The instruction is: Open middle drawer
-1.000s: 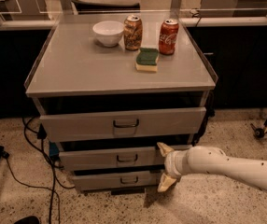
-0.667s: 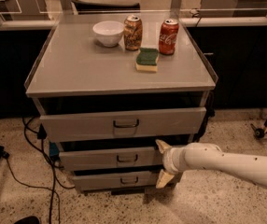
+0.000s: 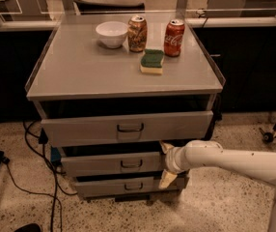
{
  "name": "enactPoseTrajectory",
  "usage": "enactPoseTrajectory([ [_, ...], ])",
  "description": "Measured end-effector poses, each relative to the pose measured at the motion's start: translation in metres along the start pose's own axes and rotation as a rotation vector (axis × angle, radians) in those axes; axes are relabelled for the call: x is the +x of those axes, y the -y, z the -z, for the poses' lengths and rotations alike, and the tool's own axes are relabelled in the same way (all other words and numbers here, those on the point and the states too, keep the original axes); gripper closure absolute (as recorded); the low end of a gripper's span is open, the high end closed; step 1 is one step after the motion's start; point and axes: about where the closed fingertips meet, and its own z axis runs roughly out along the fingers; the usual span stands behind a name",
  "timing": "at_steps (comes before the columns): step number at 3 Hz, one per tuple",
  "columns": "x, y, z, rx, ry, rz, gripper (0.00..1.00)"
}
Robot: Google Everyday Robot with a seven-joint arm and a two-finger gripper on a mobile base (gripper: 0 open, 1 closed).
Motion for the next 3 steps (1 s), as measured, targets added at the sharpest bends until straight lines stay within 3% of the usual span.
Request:
enactPoseTrajectory([
  [3, 0.004, 0.016, -0.029, -0.074, -0.050, -0.042, 0.00],
])
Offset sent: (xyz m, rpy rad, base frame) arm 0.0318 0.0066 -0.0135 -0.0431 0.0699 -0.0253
